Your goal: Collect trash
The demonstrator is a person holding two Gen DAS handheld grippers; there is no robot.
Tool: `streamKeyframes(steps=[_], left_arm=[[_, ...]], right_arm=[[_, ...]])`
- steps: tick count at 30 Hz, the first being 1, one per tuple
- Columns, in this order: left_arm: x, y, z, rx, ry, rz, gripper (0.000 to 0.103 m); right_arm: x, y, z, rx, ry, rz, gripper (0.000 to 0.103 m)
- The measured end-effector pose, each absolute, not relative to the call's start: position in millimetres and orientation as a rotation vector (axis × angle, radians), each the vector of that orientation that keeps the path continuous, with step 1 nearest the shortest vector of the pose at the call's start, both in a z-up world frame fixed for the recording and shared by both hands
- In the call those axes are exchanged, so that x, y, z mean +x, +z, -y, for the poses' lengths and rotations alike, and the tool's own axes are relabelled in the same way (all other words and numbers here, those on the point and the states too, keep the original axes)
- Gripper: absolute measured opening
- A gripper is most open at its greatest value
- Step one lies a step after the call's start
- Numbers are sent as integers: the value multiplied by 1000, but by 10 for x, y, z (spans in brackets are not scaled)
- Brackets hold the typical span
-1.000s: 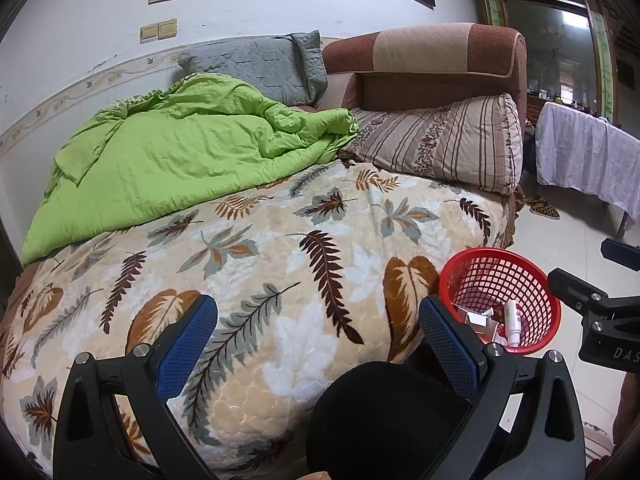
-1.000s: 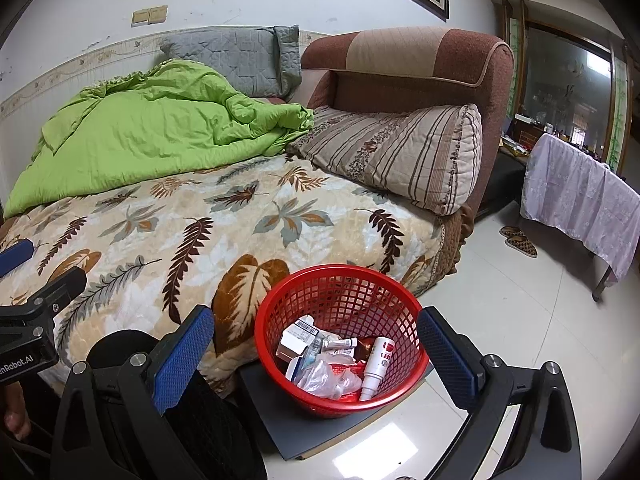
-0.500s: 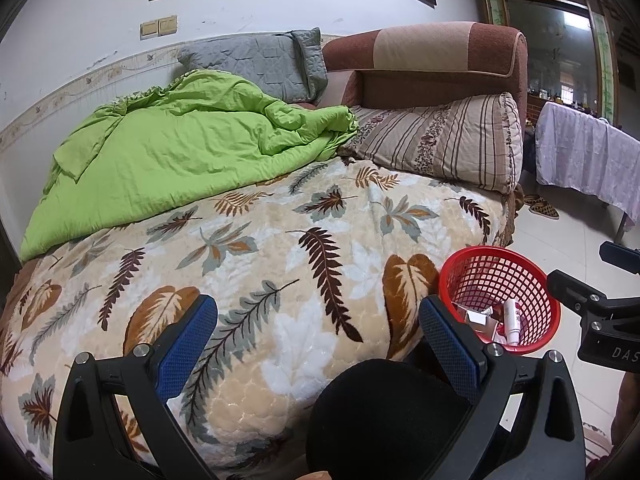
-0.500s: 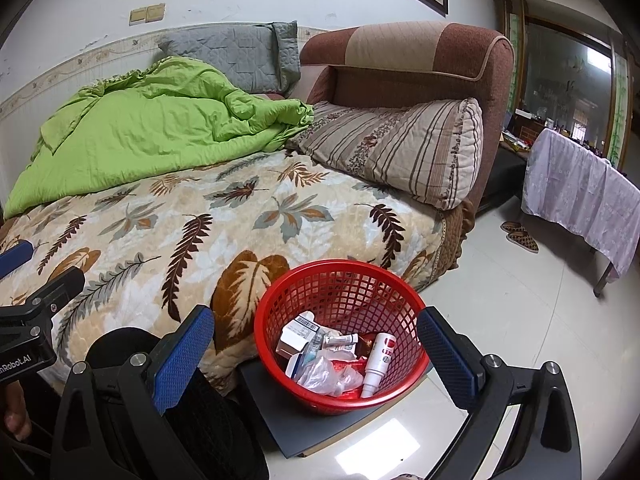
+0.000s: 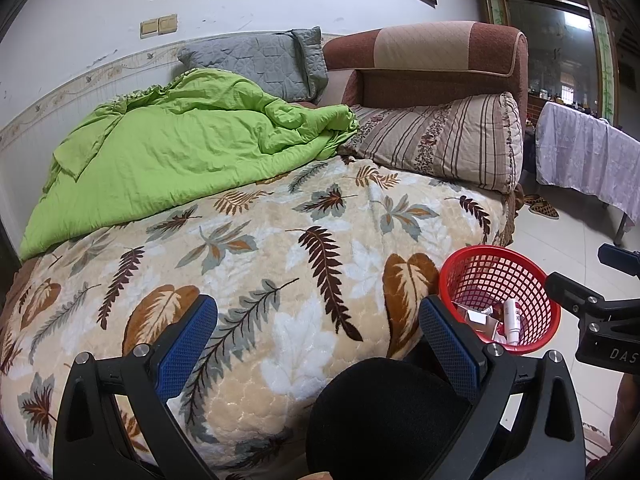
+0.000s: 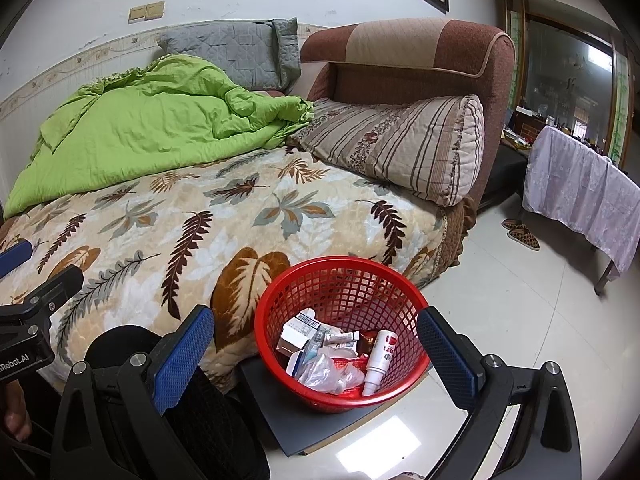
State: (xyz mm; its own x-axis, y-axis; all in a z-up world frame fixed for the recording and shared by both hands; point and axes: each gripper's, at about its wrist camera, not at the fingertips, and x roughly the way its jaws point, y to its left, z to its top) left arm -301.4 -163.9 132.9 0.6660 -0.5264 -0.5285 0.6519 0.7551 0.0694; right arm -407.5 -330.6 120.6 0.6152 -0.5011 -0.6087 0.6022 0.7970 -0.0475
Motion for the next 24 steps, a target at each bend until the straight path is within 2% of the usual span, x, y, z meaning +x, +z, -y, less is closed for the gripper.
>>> streamKeyframes(steps=[24], left_arm=[[-3045,1294,1665,272,-674,-500,100]], right_arm=[[-4072,1190,3320,169,-638,-651,102]])
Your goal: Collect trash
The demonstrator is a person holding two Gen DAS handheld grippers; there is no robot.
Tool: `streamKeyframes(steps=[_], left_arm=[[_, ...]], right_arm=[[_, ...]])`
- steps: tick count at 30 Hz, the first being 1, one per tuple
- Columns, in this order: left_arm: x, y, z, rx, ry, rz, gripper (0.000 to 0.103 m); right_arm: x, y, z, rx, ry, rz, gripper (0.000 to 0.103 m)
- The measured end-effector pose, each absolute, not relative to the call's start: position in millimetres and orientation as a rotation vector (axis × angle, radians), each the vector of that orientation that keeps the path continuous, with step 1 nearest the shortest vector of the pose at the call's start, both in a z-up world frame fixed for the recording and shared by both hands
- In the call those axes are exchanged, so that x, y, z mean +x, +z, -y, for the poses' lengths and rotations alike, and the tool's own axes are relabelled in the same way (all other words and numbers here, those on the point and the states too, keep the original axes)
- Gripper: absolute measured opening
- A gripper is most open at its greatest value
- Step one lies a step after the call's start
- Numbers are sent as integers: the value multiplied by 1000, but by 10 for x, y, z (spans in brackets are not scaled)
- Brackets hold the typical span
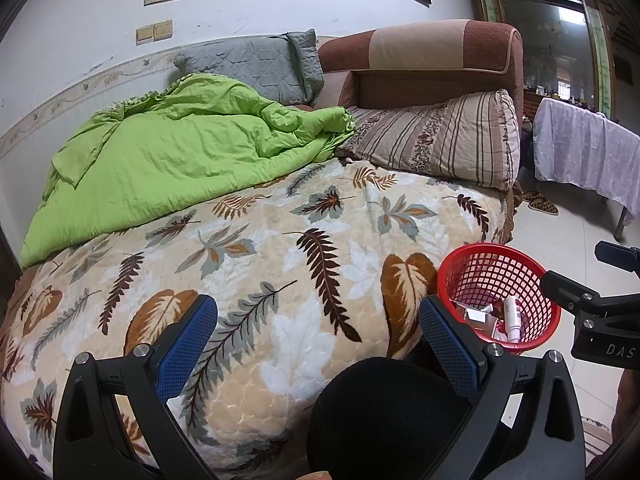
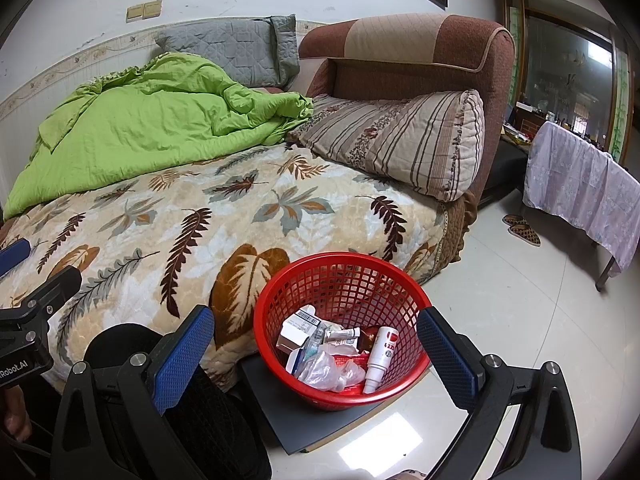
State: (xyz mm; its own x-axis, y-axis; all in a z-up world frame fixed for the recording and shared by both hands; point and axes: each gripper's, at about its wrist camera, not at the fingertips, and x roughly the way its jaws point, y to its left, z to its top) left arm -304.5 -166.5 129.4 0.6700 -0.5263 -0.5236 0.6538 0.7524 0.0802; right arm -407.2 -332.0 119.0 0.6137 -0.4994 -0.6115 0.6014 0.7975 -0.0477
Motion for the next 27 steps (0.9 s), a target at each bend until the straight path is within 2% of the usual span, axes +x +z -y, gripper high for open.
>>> streamKeyframes(steps=[27], left_arm=[[-2867,1288,1527,245,-649,-546,100]], right_arm=[[-3877,1079,3314,162,-595,-667,102]])
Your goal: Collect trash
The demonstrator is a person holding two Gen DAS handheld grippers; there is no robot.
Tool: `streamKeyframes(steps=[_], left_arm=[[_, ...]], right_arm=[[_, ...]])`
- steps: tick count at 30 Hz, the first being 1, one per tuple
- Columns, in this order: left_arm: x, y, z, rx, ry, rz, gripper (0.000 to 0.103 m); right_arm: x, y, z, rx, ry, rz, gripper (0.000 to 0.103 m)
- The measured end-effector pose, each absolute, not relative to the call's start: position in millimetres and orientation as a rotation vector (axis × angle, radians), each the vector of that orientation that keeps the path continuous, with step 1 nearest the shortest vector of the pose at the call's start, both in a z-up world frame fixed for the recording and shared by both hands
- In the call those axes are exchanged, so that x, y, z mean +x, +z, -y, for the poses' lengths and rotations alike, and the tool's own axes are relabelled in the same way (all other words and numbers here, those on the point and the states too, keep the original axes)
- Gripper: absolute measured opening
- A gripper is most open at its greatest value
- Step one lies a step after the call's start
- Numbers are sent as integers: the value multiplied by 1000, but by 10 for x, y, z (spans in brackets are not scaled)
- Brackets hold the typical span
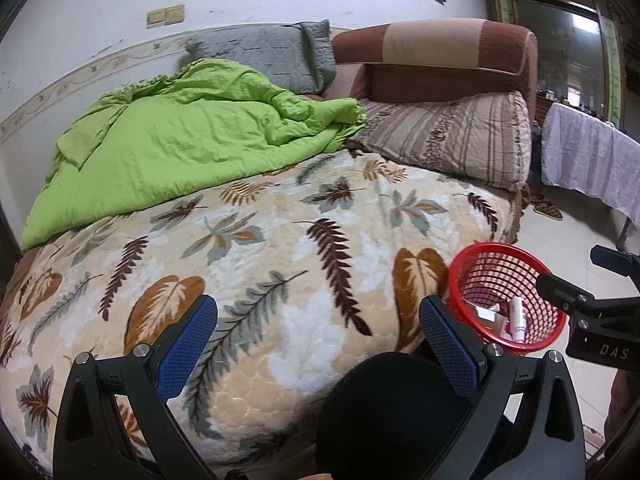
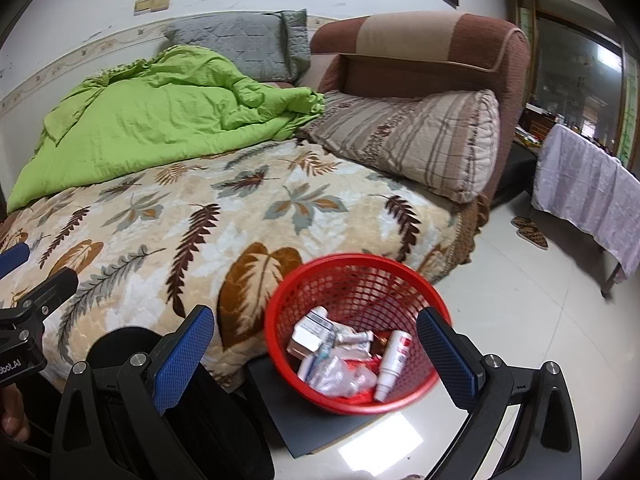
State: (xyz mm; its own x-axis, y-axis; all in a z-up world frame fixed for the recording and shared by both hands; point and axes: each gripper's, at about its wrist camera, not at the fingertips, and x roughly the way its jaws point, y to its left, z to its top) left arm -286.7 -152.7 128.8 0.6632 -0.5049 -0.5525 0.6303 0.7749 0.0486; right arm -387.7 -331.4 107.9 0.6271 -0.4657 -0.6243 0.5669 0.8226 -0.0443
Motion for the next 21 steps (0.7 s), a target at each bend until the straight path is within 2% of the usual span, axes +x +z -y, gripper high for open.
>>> streamKeyframes(steps=[11,18,21], left_arm=[[-1863,1192,628,120,-318,-651,100],[-843,677,-16,119,-114,-870,100],[-413,393,-143,132,-56,-944,100]], right_arm=[[-2203,1236,2765,-13,-242,-774,102],[-568,568,2212,-2,-42,-1028,102],[-93,279,2117,45,-51,-1057,102]])
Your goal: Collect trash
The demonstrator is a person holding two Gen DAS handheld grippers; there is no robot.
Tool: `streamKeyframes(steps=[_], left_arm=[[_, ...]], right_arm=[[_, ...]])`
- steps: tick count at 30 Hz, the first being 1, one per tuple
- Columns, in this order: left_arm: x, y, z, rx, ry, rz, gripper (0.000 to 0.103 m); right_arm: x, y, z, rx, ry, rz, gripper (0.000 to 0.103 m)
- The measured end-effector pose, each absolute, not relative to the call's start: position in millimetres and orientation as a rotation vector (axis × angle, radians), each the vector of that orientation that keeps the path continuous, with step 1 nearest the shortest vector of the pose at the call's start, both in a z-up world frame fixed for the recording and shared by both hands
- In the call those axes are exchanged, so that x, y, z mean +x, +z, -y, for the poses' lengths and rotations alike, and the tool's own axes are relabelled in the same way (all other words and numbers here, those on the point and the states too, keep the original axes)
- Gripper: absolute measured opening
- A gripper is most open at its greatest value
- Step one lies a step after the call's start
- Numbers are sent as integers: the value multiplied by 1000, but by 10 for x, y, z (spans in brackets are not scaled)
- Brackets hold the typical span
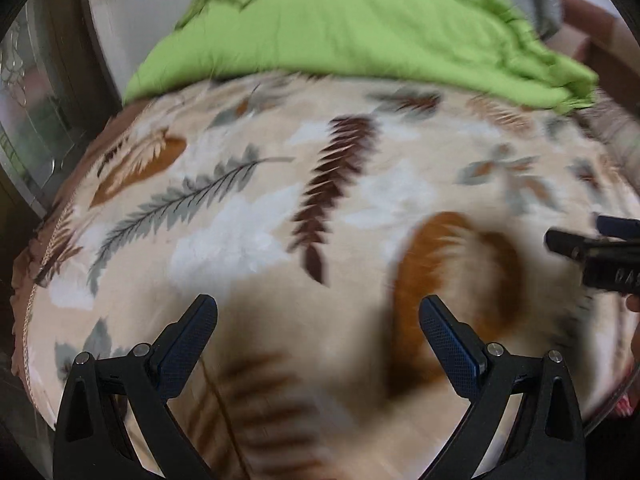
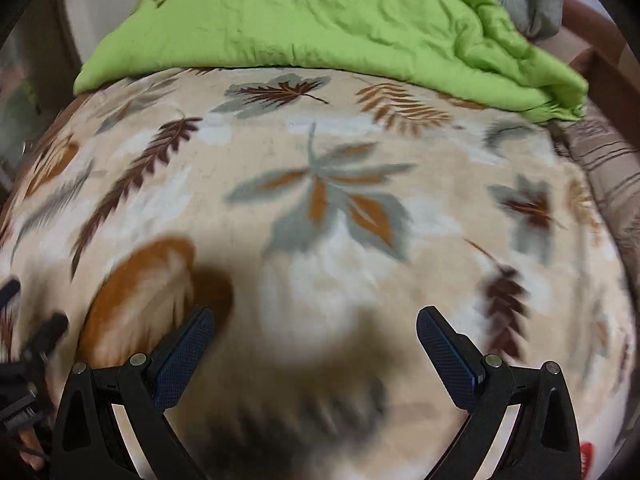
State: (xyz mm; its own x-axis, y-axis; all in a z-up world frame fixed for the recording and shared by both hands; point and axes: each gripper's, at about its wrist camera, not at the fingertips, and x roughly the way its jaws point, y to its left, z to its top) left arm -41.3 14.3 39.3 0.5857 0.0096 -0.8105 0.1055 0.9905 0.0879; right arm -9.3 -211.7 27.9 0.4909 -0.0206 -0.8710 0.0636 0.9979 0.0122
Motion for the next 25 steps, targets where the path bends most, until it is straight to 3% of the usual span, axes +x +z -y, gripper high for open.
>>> streamKeyframes(steps=[6,25], left_arm=[[-49,157,-300,16,-44,-954,100],[187,39,-217,44,-21,-932,103]], right_arm=[[278,-101,1997,73,-162,-1050,103],[265,-131,2057,120,-161,-966,103]])
